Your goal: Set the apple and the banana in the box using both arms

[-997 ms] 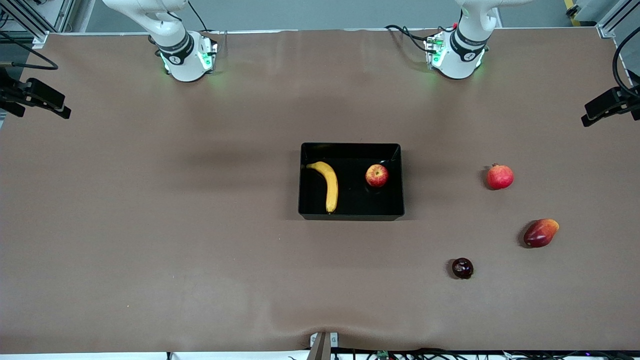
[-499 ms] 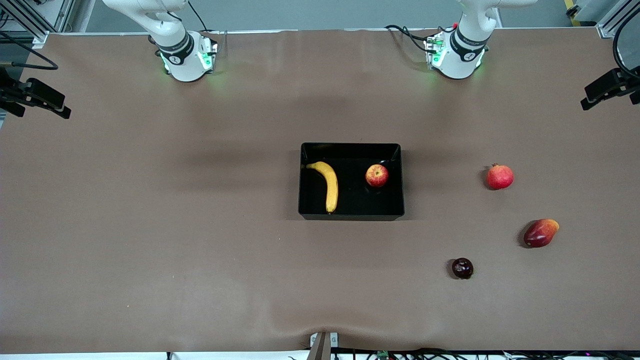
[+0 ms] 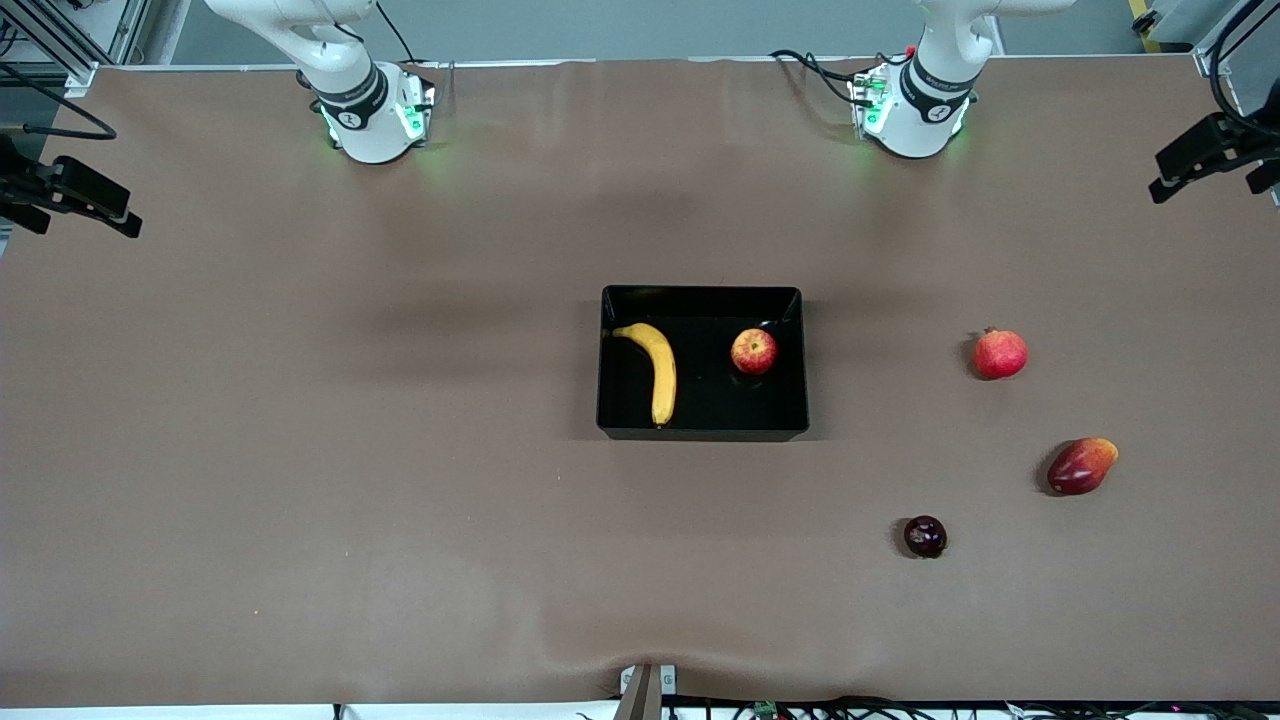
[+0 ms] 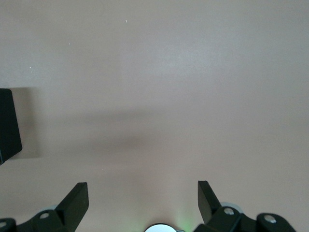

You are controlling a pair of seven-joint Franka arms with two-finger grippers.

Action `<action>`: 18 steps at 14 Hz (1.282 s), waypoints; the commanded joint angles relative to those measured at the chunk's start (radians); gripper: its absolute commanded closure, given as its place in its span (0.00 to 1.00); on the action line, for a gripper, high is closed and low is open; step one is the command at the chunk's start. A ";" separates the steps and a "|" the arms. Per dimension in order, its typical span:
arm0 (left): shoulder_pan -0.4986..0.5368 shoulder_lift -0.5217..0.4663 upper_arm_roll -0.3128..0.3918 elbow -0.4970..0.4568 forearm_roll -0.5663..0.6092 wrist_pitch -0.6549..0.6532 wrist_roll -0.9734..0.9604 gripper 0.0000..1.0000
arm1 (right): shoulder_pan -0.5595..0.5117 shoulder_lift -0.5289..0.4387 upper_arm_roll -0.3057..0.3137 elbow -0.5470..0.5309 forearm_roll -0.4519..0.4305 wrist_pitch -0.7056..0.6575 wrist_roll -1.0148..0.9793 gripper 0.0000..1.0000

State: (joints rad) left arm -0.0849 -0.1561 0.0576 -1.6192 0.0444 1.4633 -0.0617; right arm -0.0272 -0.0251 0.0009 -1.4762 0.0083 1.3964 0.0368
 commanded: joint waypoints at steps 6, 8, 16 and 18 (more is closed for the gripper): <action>-0.006 -0.014 -0.047 -0.025 -0.041 0.025 -0.059 0.00 | -0.010 -0.001 0.010 0.005 -0.011 -0.002 0.014 0.00; -0.006 -0.011 -0.047 -0.025 -0.046 0.023 -0.069 0.00 | -0.010 -0.001 0.010 0.005 -0.011 -0.002 0.012 0.00; -0.006 0.015 -0.050 -0.005 -0.043 0.022 -0.067 0.00 | -0.010 -0.001 0.010 0.005 -0.013 -0.002 0.014 0.00; 0.010 0.016 -0.070 -0.004 -0.041 0.022 -0.067 0.00 | -0.010 -0.001 0.010 0.005 -0.011 -0.002 0.014 0.00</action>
State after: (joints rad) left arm -0.0893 -0.1430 0.0090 -1.6327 0.0138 1.4795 -0.1187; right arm -0.0272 -0.0245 0.0009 -1.4762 0.0082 1.3964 0.0368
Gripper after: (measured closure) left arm 0.000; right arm 0.000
